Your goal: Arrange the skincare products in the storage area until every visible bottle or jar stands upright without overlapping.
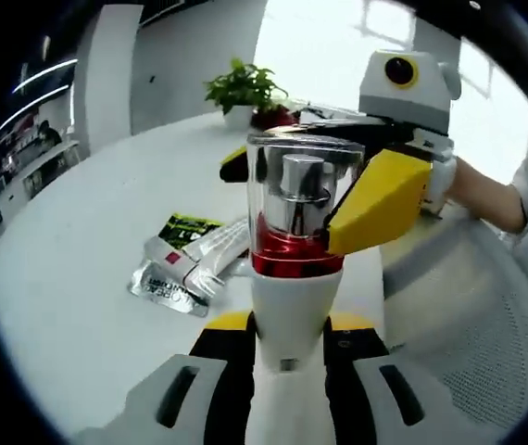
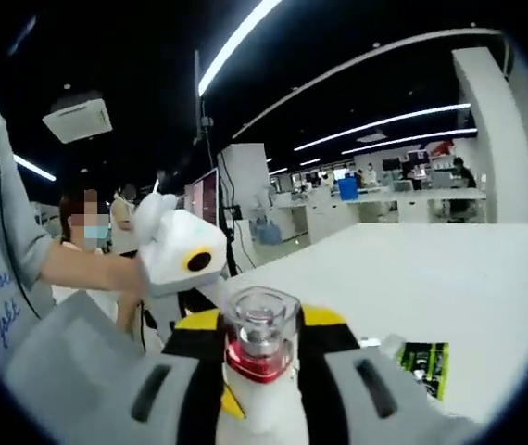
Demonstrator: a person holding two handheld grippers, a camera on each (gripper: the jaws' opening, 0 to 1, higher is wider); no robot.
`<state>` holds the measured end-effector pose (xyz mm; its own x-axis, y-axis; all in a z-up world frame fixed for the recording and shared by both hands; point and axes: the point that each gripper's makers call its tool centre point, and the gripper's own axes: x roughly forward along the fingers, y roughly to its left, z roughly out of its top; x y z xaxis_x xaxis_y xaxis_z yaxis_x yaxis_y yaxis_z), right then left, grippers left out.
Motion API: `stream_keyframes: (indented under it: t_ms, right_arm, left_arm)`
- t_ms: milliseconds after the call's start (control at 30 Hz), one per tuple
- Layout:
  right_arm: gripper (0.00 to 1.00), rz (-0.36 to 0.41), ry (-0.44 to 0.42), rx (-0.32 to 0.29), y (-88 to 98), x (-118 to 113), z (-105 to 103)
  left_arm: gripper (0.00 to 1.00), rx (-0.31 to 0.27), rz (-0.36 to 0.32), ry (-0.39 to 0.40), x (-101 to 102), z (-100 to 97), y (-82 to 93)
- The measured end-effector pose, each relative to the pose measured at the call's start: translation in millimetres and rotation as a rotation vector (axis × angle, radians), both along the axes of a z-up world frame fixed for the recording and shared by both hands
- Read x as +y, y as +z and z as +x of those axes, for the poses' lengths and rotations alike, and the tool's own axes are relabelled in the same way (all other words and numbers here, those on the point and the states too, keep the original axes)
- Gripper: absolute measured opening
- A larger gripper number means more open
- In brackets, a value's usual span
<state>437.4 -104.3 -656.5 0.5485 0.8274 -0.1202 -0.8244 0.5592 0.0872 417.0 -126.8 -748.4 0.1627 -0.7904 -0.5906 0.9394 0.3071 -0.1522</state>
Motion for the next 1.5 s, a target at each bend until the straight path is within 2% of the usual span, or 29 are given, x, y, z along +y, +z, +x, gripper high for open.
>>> stream_keyframes:
  t_ms: [267, 500, 967, 1133, 1333, 1400, 1500]
  right_arm:
    - [0.28, -0.089, -0.017, -0.037, -7.0, -5, -2]
    - [0.28, -0.131, -0.052, -0.025, -13.5, -16, 3]
    - [0.28, -0.2, -0.132, -0.019, -23.4, -37, 9]
    - [0.28, -0.198, -0.166, -0.014, -23.4, -39, 11]
    - [0.28, -0.238, -0.206, -0.033, -23.9, -36, 11]
    - [0.28, -0.232, -0.236, -0.019, -24.1, -38, 13]
    - [0.29, -0.236, -0.259, -0.018, -24.0, -39, 13]
  left_arm:
    - [0.24, -0.051, 0.009, 0.003, -7, 3.5, -6.9]
    - [0.24, -0.059, 0.001, 0.023, -18, 11.4, -12.5]
    - [0.25, -0.08, -0.009, -0.002, -39, 18.2, -21.1]
    - [0.25, -0.085, -0.007, -0.008, -38, 19.0, -20.2]
    - [0.26, -0.07, -0.015, -0.004, -36, 19.1, -18.2]
    - [0.25, -0.081, -0.027, 0.0, -35, 19.0, -13.6]
    - [0.26, -0.128, -0.064, -0.007, -38, 19.8, -2.1]
